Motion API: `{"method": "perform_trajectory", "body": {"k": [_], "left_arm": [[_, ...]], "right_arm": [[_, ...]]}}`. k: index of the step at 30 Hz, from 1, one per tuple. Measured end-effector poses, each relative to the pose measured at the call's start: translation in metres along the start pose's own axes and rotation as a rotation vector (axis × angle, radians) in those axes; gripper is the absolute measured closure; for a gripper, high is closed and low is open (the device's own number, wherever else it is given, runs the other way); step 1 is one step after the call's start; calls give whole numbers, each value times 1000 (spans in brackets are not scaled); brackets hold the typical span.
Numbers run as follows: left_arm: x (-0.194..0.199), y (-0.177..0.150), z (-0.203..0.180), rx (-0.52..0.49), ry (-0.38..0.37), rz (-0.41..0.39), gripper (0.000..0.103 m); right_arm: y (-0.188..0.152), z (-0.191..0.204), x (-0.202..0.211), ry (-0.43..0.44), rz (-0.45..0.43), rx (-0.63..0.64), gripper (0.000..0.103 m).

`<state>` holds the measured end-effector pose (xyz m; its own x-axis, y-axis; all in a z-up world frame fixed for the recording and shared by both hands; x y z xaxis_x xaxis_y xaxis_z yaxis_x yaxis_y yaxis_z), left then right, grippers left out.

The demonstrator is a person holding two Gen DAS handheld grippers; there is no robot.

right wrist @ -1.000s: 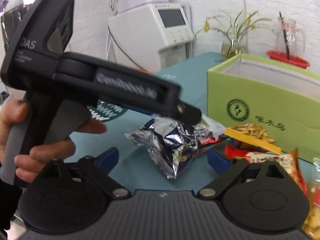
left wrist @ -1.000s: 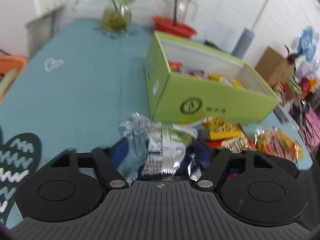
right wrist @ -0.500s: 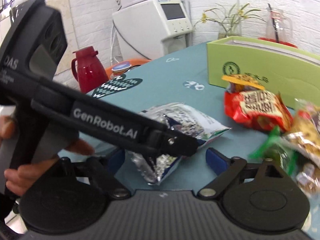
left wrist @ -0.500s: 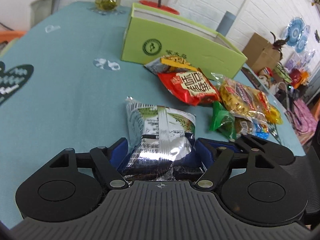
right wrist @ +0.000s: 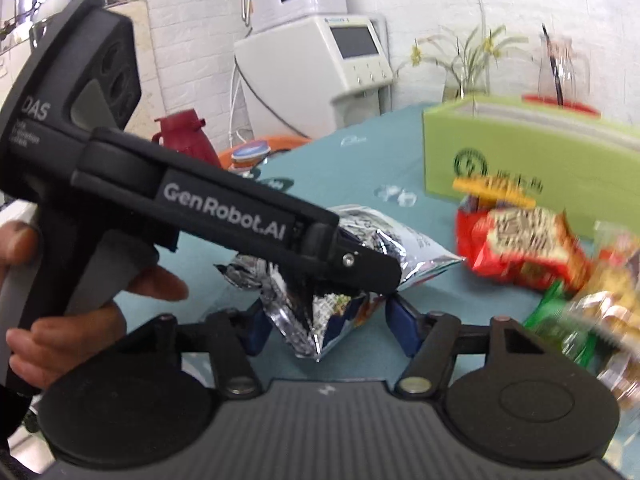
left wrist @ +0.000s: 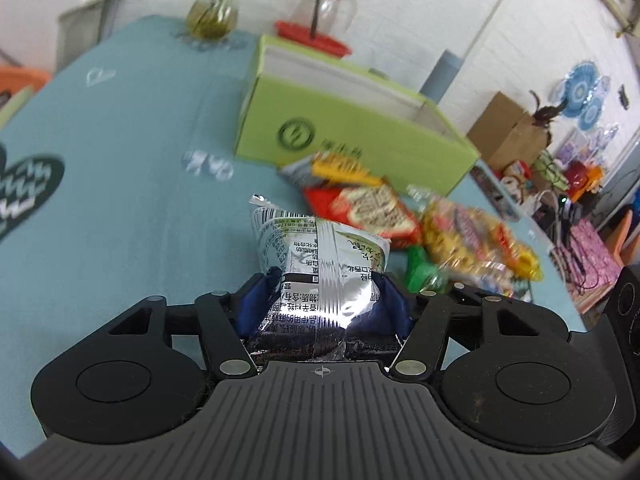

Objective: Organize snacks

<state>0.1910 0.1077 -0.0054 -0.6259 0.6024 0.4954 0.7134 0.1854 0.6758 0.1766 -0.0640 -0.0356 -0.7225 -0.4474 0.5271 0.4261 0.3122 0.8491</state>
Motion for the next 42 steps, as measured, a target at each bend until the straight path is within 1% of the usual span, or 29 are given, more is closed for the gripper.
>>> {"method": "perform_trajectory", "body": {"k": [2, 4, 5, 6, 8, 11, 13, 15, 19, 21, 22, 23, 24, 25, 26, 28, 29, 32, 34, 36, 39, 41, 42], "left_arm": [[-2, 16, -9, -35, -7, -20, 55], [-10, 39, -18, -70, -15, -36, 55], [-15, 53, -21, -90, -28, -48, 54], [-21, 67, -23, -101, -38, -56, 54], [-36, 101, -26, -117, -59, -69, 54], [-66, 146, -28, -160, -54, -74, 54], [-90, 169, -21, -183, -29, -66, 54], [-114, 183, -8, -179, -5, -44, 54], [-155, 195, 26, -128, 31, 33, 55], [-166, 195, 38, -111, 42, 58, 53], [-167, 195, 42, -105, 43, 58, 47], [-165, 193, 44, -101, 40, 51, 38], [-159, 191, 44, -105, 35, 28, 34], [-151, 190, 41, -112, 38, -5, 28], [-141, 189, 37, -122, 45, -37, 24], [-120, 186, 28, -136, 61, -89, 23], [-107, 183, 22, -140, 56, -119, 21], [-76, 166, 6, -131, 23, -178, 13], [-60, 145, -5, -123, -12, -202, 13], [-53, 122, -13, -113, -36, -198, 12], [-52, 85, -17, -78, -26, -174, 12], [-51, 61, -16, -20, -24, -153, 13], [-51, 51, -16, 1, -41, -139, 13]], "right_arm": [[14, -8, 2, -20, -36, 11, 35], [30, -18, 0, -47, -67, 31, 34], [41, -24, -1, -68, -89, 47, 33], [52, -30, -5, -90, -110, 62, 29], [75, -46, -14, -136, -139, 88, 29], [106, -74, -38, -186, -159, 98, 28], [122, -92, -63, -204, -133, 91, 28], [134, -108, -93, -208, -84, 79, 28], [139, -133, -144, -160, 45, 23, 28], [139, -138, -162, -144, 91, 11, 29], [139, -141, -166, -138, 97, 4, 27], [138, -141, -164, -133, 92, -3, 25], [136, -139, -158, -129, 78, -4, 20], [133, -141, -152, -134, 66, -3, 14], [134, -139, -146, -144, 45, 3, 12], [127, -135, -118, -162, 0, 7, 11], [123, -135, -104, -169, -27, 6, 11], [103, -129, -58, -180, -85, -30, 11], [83, -122, -30, -178, -98, -67, 11], [58, -113, -5, -174, -92, -102, 11], [21, -99, 18, -176, -54, -170, 11], [0, -89, 34, -193, -40, -211, 11], [-12, -86, 45, -211, -36, -238, 11]]}}
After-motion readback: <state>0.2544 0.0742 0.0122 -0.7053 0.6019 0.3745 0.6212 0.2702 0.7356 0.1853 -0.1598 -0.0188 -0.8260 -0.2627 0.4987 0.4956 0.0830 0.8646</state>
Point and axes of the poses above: each gripper's, at about its wrist camera, not at the fingertips, and x roughly against the way its jaws point, z to its left, y to its top, the point moved 1 cm from there along -x, roughly the way its jaws point, and after that the axes turned 15 degrees about -y, right-handed, at the moved point
